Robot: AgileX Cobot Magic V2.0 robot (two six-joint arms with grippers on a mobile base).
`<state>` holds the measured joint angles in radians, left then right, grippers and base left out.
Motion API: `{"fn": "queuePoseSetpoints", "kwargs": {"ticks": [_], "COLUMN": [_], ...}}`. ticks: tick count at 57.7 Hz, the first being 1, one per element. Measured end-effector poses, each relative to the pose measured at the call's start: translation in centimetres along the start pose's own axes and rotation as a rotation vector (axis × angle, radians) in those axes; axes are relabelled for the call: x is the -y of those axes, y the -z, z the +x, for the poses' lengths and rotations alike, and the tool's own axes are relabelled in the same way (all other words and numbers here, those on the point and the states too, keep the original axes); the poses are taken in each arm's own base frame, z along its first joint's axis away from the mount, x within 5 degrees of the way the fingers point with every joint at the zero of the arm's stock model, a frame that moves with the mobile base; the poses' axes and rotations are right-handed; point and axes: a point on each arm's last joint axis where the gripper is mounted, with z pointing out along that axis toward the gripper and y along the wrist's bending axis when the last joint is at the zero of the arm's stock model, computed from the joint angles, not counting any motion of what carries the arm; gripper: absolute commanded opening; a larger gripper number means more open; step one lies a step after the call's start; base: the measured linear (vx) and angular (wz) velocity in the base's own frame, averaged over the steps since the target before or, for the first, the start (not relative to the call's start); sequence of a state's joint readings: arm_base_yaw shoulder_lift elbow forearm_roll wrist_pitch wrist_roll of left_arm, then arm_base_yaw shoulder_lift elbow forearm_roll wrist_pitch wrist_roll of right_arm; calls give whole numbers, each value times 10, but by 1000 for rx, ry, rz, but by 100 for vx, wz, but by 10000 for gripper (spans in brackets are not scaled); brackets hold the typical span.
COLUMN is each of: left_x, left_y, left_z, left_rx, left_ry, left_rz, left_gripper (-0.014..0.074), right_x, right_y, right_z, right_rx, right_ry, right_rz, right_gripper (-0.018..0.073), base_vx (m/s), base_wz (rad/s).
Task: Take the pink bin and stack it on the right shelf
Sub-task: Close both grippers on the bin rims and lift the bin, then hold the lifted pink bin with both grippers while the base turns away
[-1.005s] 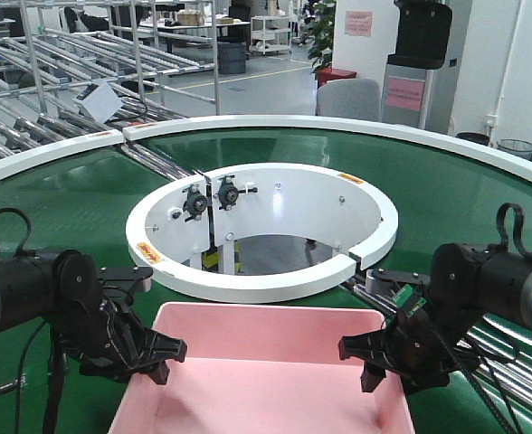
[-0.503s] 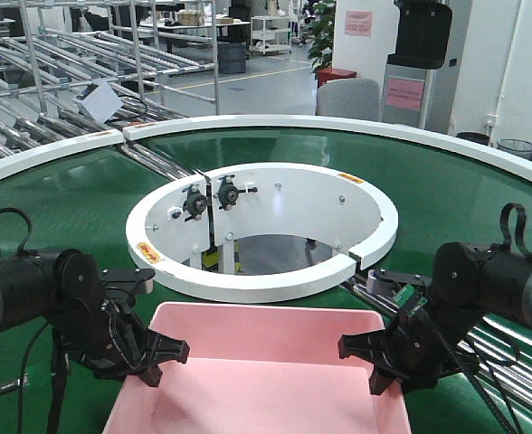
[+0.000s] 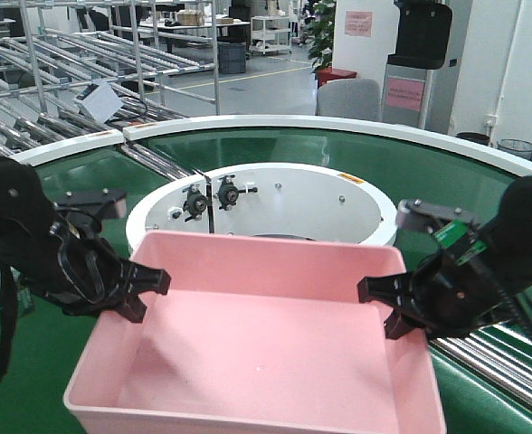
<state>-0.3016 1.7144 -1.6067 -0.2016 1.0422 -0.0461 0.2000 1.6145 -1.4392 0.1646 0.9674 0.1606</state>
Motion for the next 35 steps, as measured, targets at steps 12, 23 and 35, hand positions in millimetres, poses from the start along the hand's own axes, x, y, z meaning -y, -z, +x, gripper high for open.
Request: {"fn": "queuePoseSetpoints", "kwargs": {"ticks": [12, 23, 35], "left_x": [7, 9, 9], "left_y": [36, 47, 47], "left_z": [3, 6, 7], "left_rx": [76, 76, 67], "left_ry": [17, 19, 20], "left_rz": [18, 22, 22], "left_gripper": [-8, -8, -8], "right_x": [-4, -5, -5], "right_y": [32, 37, 37], "right_z": [3, 4, 5], "right_rx": [73, 82, 77], "right_ry": [7, 5, 5], "right_rz": [-22, -32, -32], "right_gripper": [-9, -9, -8], "base_vx": [0, 0, 0], "base_wz": [0, 0, 0]}}
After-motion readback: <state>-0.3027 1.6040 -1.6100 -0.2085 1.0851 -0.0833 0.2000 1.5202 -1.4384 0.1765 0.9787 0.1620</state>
